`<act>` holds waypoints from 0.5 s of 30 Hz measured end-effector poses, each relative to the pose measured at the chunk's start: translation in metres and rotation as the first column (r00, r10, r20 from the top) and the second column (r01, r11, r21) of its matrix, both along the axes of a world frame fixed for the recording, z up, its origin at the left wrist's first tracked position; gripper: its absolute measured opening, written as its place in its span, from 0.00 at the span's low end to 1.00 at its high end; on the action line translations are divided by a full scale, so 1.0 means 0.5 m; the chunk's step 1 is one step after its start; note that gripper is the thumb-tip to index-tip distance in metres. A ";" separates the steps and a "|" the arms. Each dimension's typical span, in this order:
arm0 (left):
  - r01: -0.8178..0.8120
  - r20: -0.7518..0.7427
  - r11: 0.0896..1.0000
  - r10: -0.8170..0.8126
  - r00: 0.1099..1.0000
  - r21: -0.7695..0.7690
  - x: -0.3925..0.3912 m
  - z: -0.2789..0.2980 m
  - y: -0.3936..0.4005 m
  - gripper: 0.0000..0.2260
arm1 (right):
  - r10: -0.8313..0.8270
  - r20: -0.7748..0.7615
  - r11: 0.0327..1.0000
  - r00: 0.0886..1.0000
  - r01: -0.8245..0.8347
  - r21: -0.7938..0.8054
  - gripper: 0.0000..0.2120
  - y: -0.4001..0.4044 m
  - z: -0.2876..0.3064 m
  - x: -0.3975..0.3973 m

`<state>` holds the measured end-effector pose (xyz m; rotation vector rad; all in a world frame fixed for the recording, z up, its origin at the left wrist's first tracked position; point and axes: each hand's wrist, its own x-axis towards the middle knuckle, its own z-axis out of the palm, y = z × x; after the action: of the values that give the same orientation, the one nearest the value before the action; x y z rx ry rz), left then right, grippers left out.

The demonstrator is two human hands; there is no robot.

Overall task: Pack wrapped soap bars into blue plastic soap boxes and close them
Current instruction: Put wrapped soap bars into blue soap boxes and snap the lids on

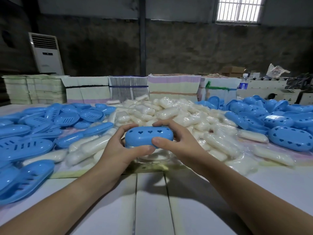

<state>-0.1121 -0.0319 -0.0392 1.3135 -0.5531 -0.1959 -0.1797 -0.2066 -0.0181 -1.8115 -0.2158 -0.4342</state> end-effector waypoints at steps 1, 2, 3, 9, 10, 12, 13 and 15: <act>0.011 -0.021 1.000 -0.011 1.000 -0.019 0.000 0.000 -0.001 0.39 | 0.007 -0.007 1.000 1.000 -0.007 -0.005 0.18 0.000 0.000 0.001; 0.023 -0.048 0.999 -0.025 0.999 -0.046 0.000 0.001 -0.002 0.39 | 0.015 -0.013 1.000 1.000 -0.015 -0.008 0.18 0.001 -0.001 0.003; 0.034 -0.070 0.997 -0.039 0.997 -0.073 0.001 0.001 -0.003 0.39 | 0.020 -0.021 1.000 1.000 -0.021 -0.012 0.19 0.003 -0.002 0.004; 0.038 -0.163 0.991 -0.058 0.985 -0.127 -0.002 -0.003 -0.010 0.25 | 0.025 -0.024 0.999 0.999 -0.026 -0.024 0.21 0.021 -0.010 0.007; 0.032 -0.188 0.991 -0.056 0.981 -0.129 -0.002 -0.003 -0.012 0.18 | 0.027 -0.021 0.999 0.999 -0.028 -0.032 0.20 0.023 -0.010 0.007; 0.035 -0.223 0.992 -0.061 0.973 -0.120 -0.001 -0.004 -0.015 0.09 | 0.027 -0.013 0.999 1.000 -0.028 -0.042 0.21 0.025 -0.011 0.006; 0.043 -0.221 0.993 -0.066 0.973 -0.110 0.001 -0.005 -0.015 0.10 | 0.029 -0.008 0.999 1.000 -0.029 -0.042 0.21 0.026 -0.012 0.007; 0.049 -0.216 0.993 -0.072 0.974 -0.110 0.000 -0.003 -0.015 0.16 | 0.045 0.006 0.998 0.999 -0.045 -0.038 0.21 0.027 -0.014 0.008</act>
<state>-0.1120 -0.0396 -0.0408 1.1568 -0.4094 -0.3542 -0.1755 -0.1933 -0.0250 -1.8390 -0.2707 -0.4064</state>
